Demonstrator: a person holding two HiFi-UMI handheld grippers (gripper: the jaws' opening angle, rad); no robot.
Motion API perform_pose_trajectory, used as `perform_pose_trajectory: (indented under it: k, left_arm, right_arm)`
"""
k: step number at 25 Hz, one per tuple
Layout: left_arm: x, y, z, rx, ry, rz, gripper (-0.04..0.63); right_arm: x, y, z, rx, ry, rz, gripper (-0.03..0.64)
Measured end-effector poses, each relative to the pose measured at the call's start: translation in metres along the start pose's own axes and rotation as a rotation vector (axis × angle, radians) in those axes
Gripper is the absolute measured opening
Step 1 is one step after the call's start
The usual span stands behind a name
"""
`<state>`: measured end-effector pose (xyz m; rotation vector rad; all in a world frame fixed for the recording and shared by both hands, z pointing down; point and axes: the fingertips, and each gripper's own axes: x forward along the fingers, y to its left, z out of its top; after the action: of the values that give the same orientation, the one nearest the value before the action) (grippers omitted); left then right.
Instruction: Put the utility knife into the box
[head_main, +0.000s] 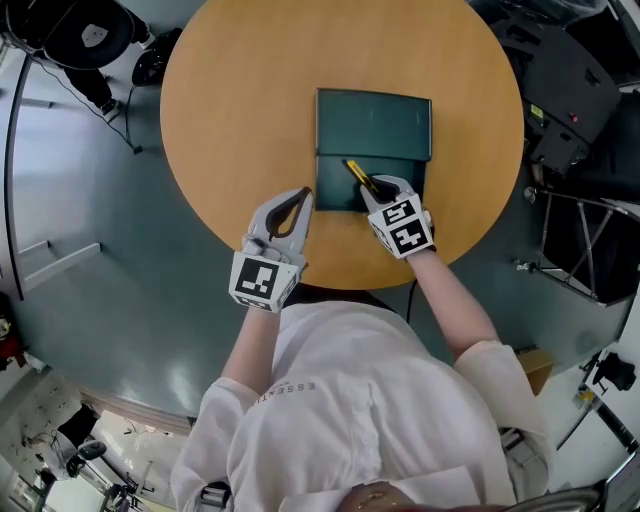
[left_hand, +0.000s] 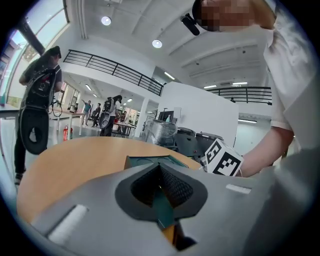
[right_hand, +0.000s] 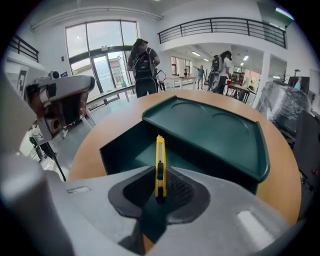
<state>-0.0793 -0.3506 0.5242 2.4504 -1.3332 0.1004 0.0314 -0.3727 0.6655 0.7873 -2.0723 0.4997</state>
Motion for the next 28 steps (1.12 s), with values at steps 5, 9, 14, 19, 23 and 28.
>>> perform_pose_trajectory:
  k: [5, 9, 14, 19, 23, 28]
  left_arm:
    - [0.005, 0.003, -0.007, -0.008, 0.008, 0.011, 0.008]
    - [0.001, 0.004, -0.010, -0.038, 0.018, 0.002, 0.008]
    - [-0.005, 0.010, -0.007, -0.053, 0.005, 0.015, 0.008]
    - [-0.009, 0.000, 0.012, -0.014, -0.030, -0.001, 0.008]
    - [-0.014, -0.014, 0.033, 0.031, -0.068, -0.018, 0.008]
    - [-0.029, -0.052, 0.060, 0.062, -0.126, -0.056, 0.008]
  right_arm:
    - [0.018, -0.007, -0.012, -0.020, 0.122, 0.028, 0.055]
    - [0.027, -0.009, -0.017, -0.034, 0.174, 0.039, 0.057]
    - [0.026, -0.006, -0.016, 0.010, 0.183, 0.060, 0.088]
    - [-0.014, -0.008, 0.017, 0.088, -0.022, 0.029, 0.106]
    - [-0.079, -0.005, 0.060, 0.147, -0.320, -0.021, 0.014]
    - [-0.168, 0.006, 0.085, 0.159, -0.613, -0.070, -0.008]
